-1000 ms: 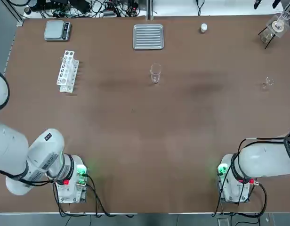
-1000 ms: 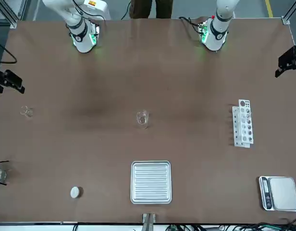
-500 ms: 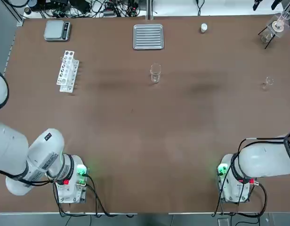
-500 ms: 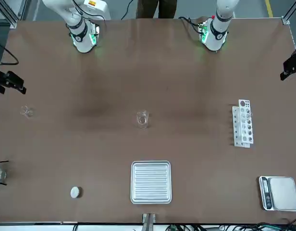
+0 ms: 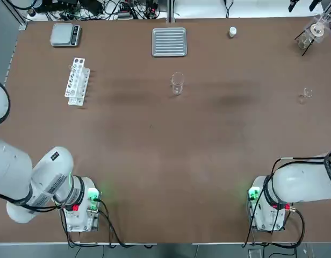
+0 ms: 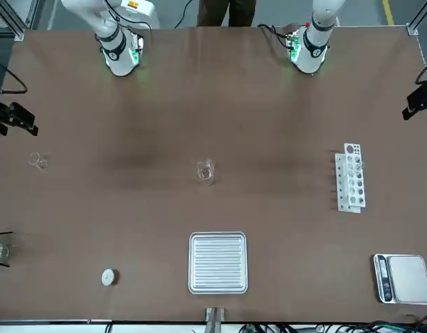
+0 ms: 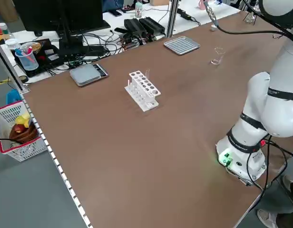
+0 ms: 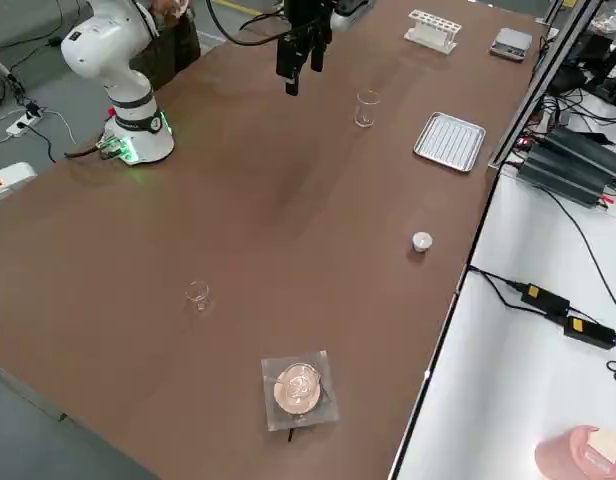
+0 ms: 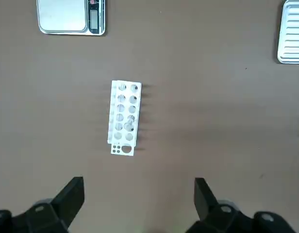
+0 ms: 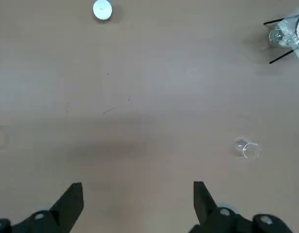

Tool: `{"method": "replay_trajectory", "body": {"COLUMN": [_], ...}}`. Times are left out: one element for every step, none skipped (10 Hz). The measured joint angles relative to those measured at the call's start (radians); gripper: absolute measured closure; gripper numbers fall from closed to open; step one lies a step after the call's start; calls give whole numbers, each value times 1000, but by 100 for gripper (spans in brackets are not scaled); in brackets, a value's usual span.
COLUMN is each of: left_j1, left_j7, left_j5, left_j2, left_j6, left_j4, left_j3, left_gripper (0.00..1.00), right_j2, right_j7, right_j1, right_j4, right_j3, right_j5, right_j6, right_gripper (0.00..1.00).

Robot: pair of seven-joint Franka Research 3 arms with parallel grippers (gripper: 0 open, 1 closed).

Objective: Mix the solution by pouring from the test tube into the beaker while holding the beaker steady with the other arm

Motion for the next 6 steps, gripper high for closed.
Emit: {"method": "replay_trajectory", "body": {"left_j1": [-31,-94,-169,-246,-321,-395], "left_j7": [0,0,0,0,0,0], "left_j5": [0,0,0,0,0,0], "left_j2": [0,0,0,0,-1,-2], "left_j6": [0,0,0,0,0,0], "left_j4": [0,0,0,0,0,1], "left_j3": [30,94,166,234,300,369], "left_gripper": [0,0,0,0,0,0], "right_j2": [0,0,0,0,0,0], "right_j7": [0,0,0,0,0,0], "right_j1": [0,0,0,0,0,0], "right_j4": [0,0,0,0,0,0], "right_j3": [0,0,0,0,0,0], "right_j5": [1,1,1,1,1,1], "right_j6": [0,0,0,0,0,0], "right_gripper": [0,0,0,0,0,0]}}
